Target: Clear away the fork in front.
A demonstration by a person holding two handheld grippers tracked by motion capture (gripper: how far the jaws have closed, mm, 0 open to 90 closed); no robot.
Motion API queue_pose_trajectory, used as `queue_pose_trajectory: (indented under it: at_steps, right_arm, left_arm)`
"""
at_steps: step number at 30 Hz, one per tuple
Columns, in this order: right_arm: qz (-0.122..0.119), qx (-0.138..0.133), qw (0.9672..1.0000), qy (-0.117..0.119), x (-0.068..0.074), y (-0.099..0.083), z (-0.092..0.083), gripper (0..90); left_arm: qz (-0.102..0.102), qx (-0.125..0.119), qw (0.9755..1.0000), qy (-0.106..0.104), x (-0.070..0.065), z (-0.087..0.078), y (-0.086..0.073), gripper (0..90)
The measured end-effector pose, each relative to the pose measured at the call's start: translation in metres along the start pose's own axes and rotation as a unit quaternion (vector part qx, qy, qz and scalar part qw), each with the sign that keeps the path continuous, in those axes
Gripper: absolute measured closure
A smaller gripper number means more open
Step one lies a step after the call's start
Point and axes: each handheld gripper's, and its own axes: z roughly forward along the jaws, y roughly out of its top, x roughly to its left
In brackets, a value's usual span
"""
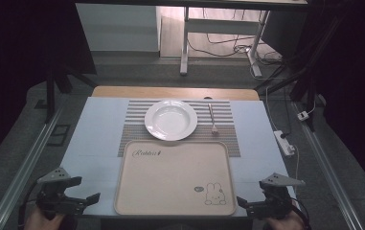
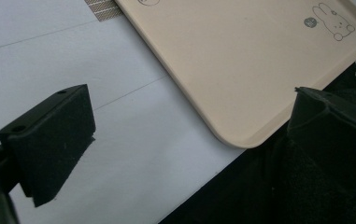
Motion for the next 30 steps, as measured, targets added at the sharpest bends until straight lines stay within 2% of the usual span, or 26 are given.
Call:
queue_pose_trajectory:
  at_steps: [11, 20, 22, 27, 30]
  right_arm:
    - [-0.010, -0.021, 0.9997, -0.007, -0.004, 0.007, 0.006, 0.0]
    - [-0.021, -0.023, 0.9994, 0.012, -0.010, 0.017, 0.016, 0.0]
    - [-0.016, -0.028, 0.9993, 0.017, -0.012, 0.020, 0.018, 0.0]
    - [-0.025, -0.018, 0.9994, 0.017, -0.014, 0.027, 0.030, 0.0]
    - [-0.035, -0.007, 0.9993, 0.009, -0.014, 0.031, 0.038, 0.0]
  left_arm:
    - [-0.002, 0.001, 1.0000, 0.001, 0.000, 0.000, 0.000, 1.3]
    - [-0.002, 0.002, 1.0000, 0.001, 0.000, 0.000, 0.000, 1.3]
    - [-0.002, 0.001, 1.0000, 0.000, 0.000, 0.000, 0.000, 1.3]
    - [-0.002, 0.002, 1.0000, 0.001, 0.000, 0.001, 0.000, 1.3]
    - [-0.002, 0.002, 1.0000, 0.001, 0.000, 0.001, 0.001, 1.3]
